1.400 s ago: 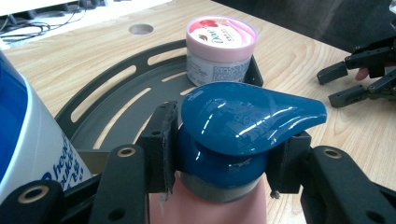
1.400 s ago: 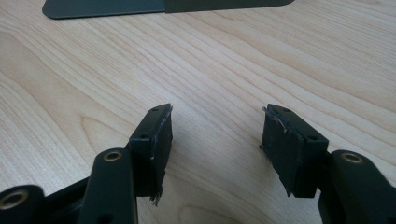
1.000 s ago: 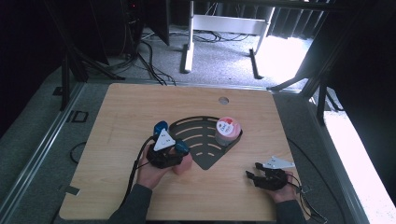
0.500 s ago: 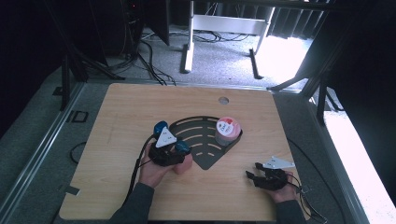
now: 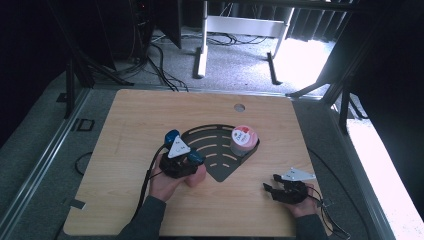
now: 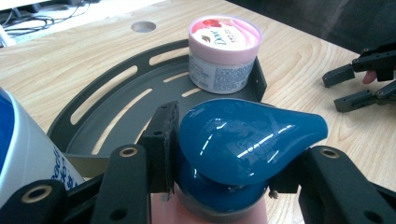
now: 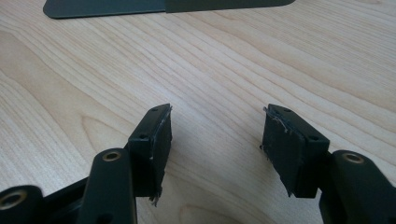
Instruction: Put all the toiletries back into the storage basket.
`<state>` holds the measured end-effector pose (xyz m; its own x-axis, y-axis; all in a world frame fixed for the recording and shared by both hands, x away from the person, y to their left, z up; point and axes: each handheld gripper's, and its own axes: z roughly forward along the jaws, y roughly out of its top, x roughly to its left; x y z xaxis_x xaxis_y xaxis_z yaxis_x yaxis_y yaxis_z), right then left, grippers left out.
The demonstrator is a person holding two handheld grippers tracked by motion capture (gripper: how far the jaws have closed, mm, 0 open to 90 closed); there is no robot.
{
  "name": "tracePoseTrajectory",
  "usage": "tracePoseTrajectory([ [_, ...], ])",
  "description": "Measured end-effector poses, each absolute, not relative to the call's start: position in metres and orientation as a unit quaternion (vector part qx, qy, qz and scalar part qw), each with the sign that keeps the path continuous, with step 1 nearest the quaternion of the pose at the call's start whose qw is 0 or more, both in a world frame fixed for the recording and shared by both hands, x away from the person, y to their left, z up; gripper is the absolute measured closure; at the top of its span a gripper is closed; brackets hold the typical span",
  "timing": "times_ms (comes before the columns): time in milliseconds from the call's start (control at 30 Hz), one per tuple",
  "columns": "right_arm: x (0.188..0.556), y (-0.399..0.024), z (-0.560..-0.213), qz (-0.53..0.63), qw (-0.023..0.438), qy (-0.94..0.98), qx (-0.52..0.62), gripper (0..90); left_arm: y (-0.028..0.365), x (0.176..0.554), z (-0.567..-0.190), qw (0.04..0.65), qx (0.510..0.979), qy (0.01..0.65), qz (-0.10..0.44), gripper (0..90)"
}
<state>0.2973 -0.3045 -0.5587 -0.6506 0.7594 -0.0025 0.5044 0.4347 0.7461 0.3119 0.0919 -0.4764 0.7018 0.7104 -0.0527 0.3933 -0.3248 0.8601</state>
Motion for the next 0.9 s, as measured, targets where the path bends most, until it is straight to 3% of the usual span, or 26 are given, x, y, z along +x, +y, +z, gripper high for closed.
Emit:
tracePoseTrajectory([
  [900,0.297,-0.304,-0.559,0.371,0.173,0.829,0.380,41.7,0.071,0.312,-0.465,0.471,0.804,0.330,0.153,52.9],
])
